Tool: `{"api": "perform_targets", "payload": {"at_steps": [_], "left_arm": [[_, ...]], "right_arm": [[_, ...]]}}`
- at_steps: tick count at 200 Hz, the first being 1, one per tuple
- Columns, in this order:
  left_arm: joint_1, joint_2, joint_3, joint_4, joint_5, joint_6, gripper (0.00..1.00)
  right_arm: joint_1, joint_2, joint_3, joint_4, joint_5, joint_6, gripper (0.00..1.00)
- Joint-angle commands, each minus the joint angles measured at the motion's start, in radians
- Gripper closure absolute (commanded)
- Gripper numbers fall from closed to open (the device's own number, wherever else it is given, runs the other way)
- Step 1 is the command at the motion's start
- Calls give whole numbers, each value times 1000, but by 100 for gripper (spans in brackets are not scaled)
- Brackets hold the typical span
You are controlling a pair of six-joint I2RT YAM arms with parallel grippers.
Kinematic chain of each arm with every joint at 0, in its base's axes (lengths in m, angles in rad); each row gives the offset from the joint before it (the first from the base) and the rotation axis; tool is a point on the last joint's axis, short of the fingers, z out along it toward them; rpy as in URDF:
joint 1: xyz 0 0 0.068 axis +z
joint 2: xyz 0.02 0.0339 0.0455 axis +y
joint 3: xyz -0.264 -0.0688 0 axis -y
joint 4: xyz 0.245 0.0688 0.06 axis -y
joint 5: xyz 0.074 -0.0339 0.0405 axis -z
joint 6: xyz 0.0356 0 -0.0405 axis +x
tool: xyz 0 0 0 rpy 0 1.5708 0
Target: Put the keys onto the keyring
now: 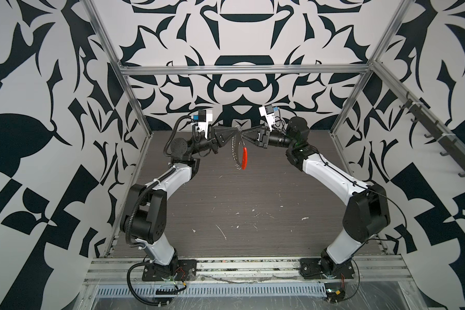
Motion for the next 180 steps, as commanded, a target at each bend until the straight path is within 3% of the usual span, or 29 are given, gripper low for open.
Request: {"api": "perform_targets", "payload": {"at_steps": [1, 47, 90, 126, 180], "left_arm": [[-1, -17, 6, 61, 4, -14, 100], [-2, -14, 17, 61, 6, -21, 100], [-1, -8, 25, 61, 8, -27, 100], [-4, -4, 27, 60, 7, -29, 100], [-6, -2, 33, 62, 4, -29, 100]], "right_arm": [[-10, -55, 38, 39, -16, -10, 66], [-18, -63, 45, 36, -14, -14, 65], [-18, -30, 54, 116, -29, 63, 78], [-17, -6, 50, 207, -46, 139, 81], [-9, 6, 46, 226, -52, 156, 85]]}}
